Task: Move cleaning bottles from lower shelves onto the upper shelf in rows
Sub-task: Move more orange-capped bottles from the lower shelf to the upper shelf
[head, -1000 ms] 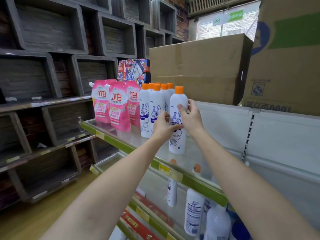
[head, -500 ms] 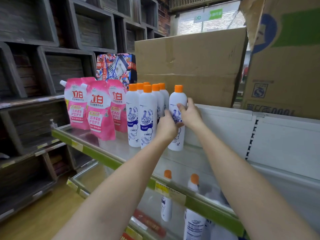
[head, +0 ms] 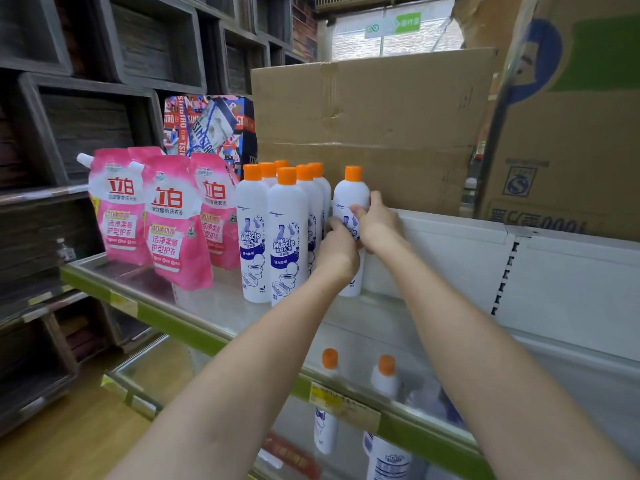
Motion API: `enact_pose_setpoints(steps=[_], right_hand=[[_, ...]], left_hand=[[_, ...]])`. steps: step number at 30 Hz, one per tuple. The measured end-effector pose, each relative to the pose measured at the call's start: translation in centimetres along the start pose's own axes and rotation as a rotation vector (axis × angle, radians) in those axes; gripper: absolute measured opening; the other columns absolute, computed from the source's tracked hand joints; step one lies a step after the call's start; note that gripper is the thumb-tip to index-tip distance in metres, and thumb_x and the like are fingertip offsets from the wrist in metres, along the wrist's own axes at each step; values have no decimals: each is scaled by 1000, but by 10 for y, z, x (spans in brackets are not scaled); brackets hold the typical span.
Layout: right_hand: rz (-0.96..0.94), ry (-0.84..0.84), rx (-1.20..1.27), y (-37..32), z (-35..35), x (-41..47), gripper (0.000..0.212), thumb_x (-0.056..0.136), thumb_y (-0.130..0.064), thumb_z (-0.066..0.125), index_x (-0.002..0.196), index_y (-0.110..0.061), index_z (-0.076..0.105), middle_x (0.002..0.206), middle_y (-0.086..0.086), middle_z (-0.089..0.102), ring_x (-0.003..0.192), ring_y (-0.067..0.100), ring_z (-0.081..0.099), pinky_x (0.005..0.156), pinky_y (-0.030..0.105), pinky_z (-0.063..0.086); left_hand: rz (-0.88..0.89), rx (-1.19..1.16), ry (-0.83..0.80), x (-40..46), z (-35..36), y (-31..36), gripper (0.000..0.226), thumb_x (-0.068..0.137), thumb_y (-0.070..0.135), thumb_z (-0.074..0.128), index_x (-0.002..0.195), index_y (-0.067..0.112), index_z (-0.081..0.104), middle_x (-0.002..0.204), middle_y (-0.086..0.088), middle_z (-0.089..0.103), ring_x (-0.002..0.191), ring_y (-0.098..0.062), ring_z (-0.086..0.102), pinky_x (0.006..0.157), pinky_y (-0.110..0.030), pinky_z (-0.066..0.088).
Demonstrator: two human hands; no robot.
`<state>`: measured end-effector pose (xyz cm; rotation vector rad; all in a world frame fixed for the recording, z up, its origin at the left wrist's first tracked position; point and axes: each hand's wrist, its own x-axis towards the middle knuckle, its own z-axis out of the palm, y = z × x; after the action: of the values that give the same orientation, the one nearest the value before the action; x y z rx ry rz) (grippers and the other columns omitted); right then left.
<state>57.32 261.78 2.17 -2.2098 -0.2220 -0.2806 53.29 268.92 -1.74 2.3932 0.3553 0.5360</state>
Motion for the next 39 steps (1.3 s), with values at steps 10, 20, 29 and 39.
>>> enact_pose_setpoints(steps=[10,20,29,39], right_hand=[[-99,41,61,37,6,-48,36,102,-27,51,136,-19,42,126,14,62,110,35,60,79,39,45],[-83,-36,-69,108,-23,-96,16,99,-17,53,112,-10,57,116,15,67,109,34,60,87,35,45],[-98,-44,-53,123,-57,-162,15,96,-15,58,109,-10,61,110,14,68,106,33,61,83,31,44],[-58,91,-22,116,-100,-272,8,95,-14,54,99,-15,61,98,10,68,93,31,61,75,32,43]], left_hand=[[28,200,-22,-35,5,-7,56,100,11,43,148,-5,18,130,-22,57,113,-38,61,80,-41,45],[73,228,-64,-113,-4,-30,43,93,10,48,135,9,48,116,-17,65,102,-37,62,82,-40,53],[114,236,-38,-182,-17,-22,23,92,18,50,114,11,56,109,-11,65,97,-32,60,81,-39,54],[267,265,-143,-275,-30,-10,10,93,20,49,91,12,56,93,-9,65,84,-32,59,68,-35,47]])
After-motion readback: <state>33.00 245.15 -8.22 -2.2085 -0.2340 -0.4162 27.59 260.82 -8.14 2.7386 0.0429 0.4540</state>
